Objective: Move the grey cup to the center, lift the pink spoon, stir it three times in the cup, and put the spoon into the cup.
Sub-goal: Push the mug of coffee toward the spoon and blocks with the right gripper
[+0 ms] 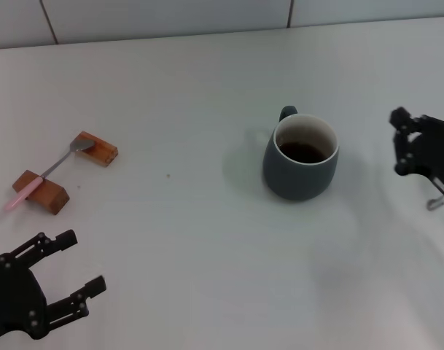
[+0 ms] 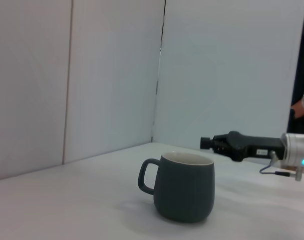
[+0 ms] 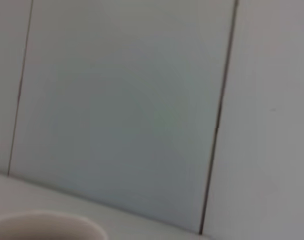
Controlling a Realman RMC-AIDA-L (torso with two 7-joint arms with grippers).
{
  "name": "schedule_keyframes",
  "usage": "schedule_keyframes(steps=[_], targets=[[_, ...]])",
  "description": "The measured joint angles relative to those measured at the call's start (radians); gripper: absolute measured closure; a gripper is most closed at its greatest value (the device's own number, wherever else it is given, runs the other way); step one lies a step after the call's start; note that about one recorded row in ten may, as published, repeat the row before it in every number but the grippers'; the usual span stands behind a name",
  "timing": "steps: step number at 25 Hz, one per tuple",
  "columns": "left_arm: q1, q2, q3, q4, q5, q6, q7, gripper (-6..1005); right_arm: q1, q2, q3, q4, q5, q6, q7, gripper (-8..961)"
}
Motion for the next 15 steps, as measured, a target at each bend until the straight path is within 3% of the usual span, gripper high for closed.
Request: schedule_keyframes(steps=[7, 15], targets=[[-0.002, 0.003, -0.028, 0.001, 0.0, 0.012, -0.011, 189, 0.071, 0.0, -0.005, 0.086, -0.027, 0.16, -0.119, 908], [-0.003, 0.005, -0.037, 0.002, 0.0, 0.02, -0.013, 192, 0.102, -0.001, -0.043, 0.114, -0.027, 0.213, -0.162, 907]])
